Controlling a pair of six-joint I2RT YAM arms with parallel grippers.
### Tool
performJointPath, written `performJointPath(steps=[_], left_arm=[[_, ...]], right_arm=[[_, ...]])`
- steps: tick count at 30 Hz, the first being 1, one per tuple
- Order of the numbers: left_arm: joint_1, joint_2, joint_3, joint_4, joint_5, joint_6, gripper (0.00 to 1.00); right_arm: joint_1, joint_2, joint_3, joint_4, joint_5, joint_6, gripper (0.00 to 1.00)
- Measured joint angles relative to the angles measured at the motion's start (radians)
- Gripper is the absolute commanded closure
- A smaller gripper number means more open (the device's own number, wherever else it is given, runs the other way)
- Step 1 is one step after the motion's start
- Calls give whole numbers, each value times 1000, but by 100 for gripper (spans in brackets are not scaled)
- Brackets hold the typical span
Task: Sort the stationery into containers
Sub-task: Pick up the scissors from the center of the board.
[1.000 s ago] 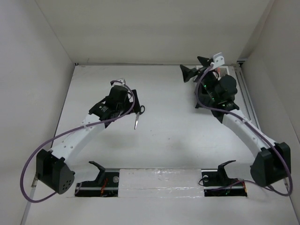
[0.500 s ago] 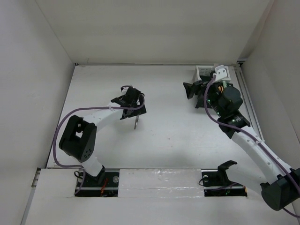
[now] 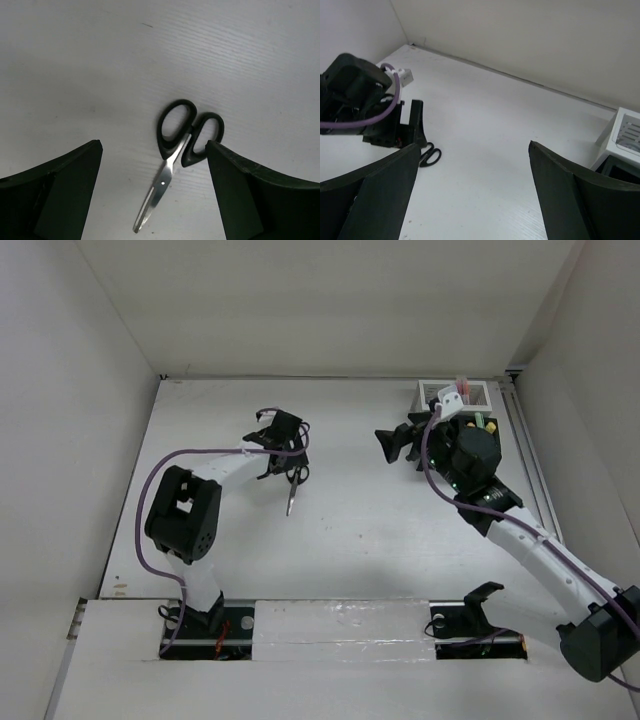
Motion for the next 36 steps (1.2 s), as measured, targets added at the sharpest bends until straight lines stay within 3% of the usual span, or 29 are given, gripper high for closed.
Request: performJointPath(steps=[6, 10, 26, 30, 33, 36], left_arm=[[60, 9, 3, -26, -42, -27, 19], [60, 37, 3, -35, -51, -35, 24], [62, 66, -3, -7, 4, -37, 26], [62, 73, -3, -6, 10, -32, 32], [62, 101, 8, -17, -2, -26, 45], [62, 118, 33, -30, -14, -27, 50]], right_arm=[[14, 11, 0, -10, -1, 3, 7], [22, 32, 0, -10, -1, 4, 7], [50, 77, 0, -10, -1, 4, 7], [51, 83, 0, -10, -1, 4, 7], [51, 83, 0, -10, -1, 4, 7], [51, 81, 0, -10, 0, 4, 7]])
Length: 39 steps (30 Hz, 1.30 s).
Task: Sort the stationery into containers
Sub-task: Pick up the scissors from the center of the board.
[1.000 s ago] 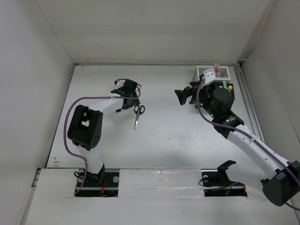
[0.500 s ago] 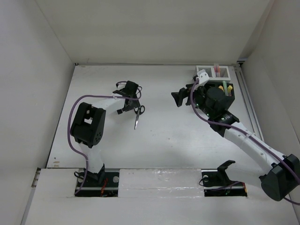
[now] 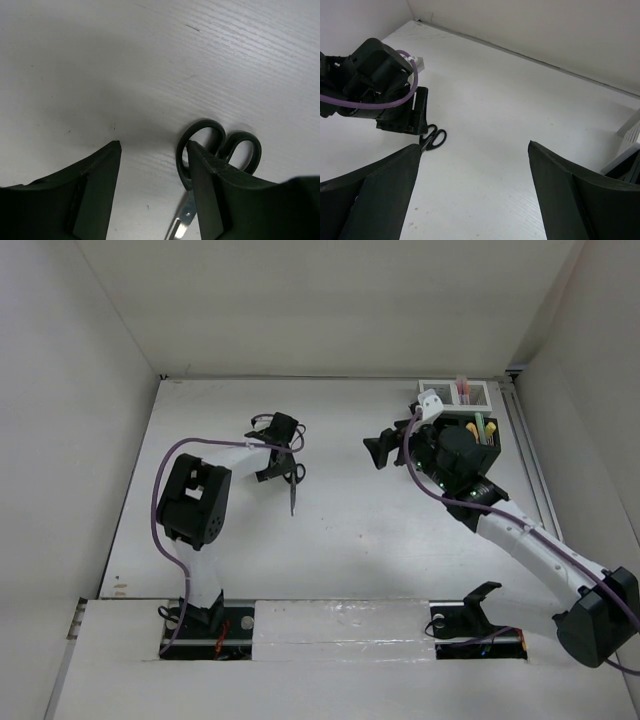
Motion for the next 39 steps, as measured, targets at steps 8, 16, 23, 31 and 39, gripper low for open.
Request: performJointPath(steps=[8, 16, 23, 31, 39], left_arm=[[0, 35, 41, -23, -26, -5, 98], [0, 46, 56, -22, -27, -4, 100], [-33, -94, -74, -12, -39, -19, 100], [-245, -361, -77, -13, -160, 3, 100], [-351, -526, -142, 69, -195, 68, 100]], right_arm=[[0, -26, 0, 4, 0, 0, 7], [-40, -25, -21, 37, -82, 7, 7], [-163, 76, -64, 106, -307, 43, 10], [-177, 265, -64, 241, -550, 113, 10], [-152, 420, -56, 394, -743, 200, 11]])
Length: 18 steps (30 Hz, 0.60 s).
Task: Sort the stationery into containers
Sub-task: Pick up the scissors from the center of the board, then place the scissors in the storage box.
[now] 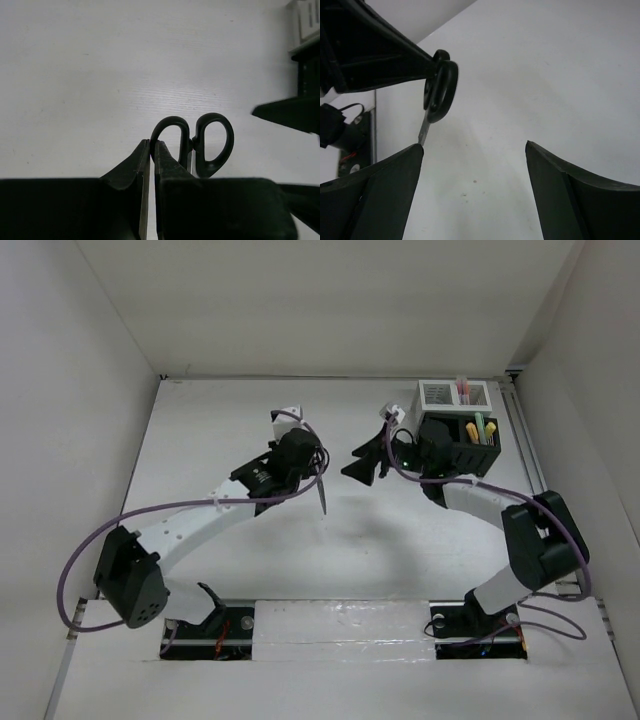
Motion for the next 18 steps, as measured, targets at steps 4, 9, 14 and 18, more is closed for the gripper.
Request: performJointPath(steps=[4, 9, 14, 18], left_arm=[[-59, -98, -50, 51, -17, 49, 100], [-80, -123, -50, 102, -23, 76, 100], [-79, -121, -55, 103, -33, 85, 100], [-79, -119, -56, 103, -53, 86, 100]], right_arm=[[14, 103, 2, 193, -92, 128, 13], [34, 255, 1, 526, -186, 404, 17], [54, 395, 3, 629, -234, 658, 21], [53, 399, -10, 644, -238, 721, 21]])
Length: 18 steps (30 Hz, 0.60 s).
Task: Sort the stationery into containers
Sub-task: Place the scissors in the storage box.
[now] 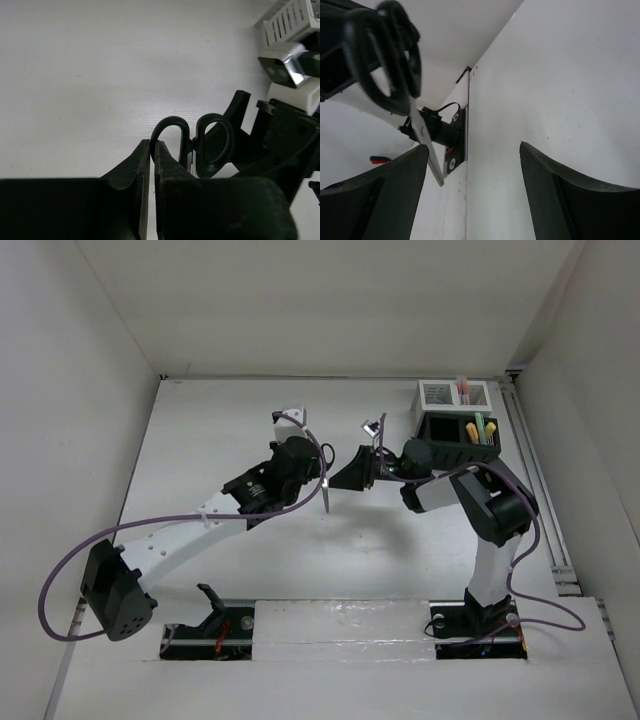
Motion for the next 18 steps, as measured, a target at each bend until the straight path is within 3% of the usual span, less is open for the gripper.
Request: performJointPath(steps=[7, 18], left_arm=[[0, 40, 0, -18, -40, -1, 100], [0, 29, 1, -29, -24, -2, 100]], right_arm=[[-6, -127, -18, 27, 1, -26, 21], [31, -280, -29, -31, 85, -313, 21]])
